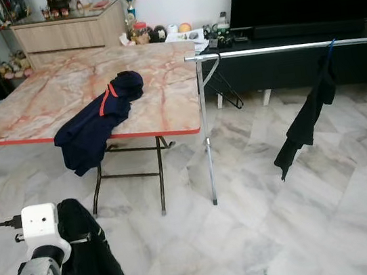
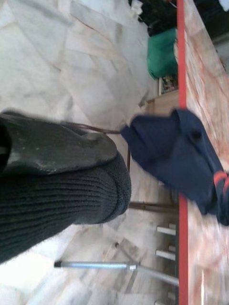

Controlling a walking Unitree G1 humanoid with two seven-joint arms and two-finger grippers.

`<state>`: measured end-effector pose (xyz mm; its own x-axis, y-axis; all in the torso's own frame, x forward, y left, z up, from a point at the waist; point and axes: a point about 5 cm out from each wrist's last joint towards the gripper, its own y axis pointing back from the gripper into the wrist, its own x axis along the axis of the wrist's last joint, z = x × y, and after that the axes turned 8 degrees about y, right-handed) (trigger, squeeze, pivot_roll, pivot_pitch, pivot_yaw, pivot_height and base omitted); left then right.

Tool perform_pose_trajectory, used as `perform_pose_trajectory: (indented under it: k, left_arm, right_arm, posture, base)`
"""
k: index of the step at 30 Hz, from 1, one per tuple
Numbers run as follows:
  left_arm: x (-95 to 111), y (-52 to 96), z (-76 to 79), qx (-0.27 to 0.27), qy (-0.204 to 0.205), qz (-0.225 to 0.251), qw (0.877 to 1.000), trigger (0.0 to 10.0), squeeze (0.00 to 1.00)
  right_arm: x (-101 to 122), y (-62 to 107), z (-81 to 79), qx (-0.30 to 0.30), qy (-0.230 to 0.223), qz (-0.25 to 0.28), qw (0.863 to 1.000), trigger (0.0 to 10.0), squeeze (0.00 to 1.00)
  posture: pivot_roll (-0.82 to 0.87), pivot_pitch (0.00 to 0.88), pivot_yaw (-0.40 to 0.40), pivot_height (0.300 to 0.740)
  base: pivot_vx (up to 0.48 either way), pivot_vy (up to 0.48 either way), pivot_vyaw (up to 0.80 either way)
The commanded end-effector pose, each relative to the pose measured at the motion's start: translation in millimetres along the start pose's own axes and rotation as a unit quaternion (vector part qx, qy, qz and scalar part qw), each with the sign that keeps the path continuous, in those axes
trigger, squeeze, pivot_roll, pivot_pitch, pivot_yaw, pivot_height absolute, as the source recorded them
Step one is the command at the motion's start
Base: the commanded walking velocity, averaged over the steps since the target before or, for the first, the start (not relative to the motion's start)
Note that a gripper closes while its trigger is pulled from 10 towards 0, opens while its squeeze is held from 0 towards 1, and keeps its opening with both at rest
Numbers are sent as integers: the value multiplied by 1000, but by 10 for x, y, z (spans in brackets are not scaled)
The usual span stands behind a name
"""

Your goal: Hang hanger

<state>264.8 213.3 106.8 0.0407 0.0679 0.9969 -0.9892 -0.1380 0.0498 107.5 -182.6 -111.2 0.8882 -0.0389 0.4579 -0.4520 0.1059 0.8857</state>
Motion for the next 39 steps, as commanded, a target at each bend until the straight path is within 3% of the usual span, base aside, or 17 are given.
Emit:
perform_pose_trajectory:
  k: [1,10,20,25,39]
  left_arm:
    - [89,-29,-38,5,-6,15,1000,10000,0]
    - [46,2,129,-52,16,11,998,10000,0]
    - [109,105,-55,-32,16,30,999,10000,0]
    - [97,122,-47,-37,19,29,999,10000,0]
    - [187,56,-19,-37,26,41,998,10000,0]
  right_arm:
    - [17,-4,-117,21,7,1,1000,10000,0]
    - [21,-5,-17,8,1,3,1000,10000,0]
    - [19,-5,23,13,12,1,1000,10000,0]
    - [17,-4,27,14,10,2,1000,10000,0]
    - [65,-14,1,12,-1,8,1000,10000,0]
  posture:
    - [246,0,-2,740]
    - [257,0,6,740]
    - [292,0,-23,740]
    - [288,0,-21,740]
    - [282,0,-15,740]
  base:
    - [0,360,0]
    - [0,58,0]
    - [0,0,0]
    - [0,0,0]
    - [362,0,0]
